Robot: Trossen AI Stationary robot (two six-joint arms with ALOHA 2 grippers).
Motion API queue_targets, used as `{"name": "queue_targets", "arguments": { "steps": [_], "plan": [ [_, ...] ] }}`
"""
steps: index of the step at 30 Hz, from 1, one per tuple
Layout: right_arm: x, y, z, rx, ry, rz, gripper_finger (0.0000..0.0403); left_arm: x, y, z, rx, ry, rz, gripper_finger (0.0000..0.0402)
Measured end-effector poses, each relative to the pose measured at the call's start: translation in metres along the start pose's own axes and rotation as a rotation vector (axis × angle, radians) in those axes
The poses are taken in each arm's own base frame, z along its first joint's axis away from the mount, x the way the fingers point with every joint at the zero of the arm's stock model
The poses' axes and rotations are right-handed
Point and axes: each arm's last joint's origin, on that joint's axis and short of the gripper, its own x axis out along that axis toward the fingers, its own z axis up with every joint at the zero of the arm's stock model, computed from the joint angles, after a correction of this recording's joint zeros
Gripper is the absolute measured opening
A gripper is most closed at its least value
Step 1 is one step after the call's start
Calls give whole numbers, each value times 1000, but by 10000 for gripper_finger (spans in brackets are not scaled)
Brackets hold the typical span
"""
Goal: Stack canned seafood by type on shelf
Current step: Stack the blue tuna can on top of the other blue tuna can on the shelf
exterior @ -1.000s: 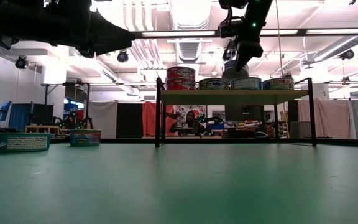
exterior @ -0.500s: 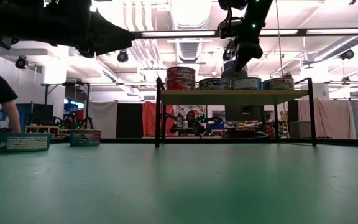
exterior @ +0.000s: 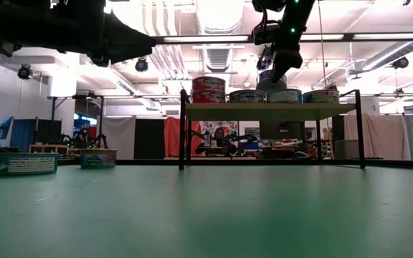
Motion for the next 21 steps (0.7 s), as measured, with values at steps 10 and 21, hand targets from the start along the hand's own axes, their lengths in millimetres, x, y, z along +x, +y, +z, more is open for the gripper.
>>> {"name": "queue_targets", "arguments": {
  "steps": [10, 21],
  "plan": [
    [2, 2, -1, 19, 7, 4, 130, 0, 0, 0, 0, 0, 0, 233],
    [7, 7, -4, -6, 25, 15, 130, 0, 0, 0, 0, 0, 0, 233]
  ]
}}
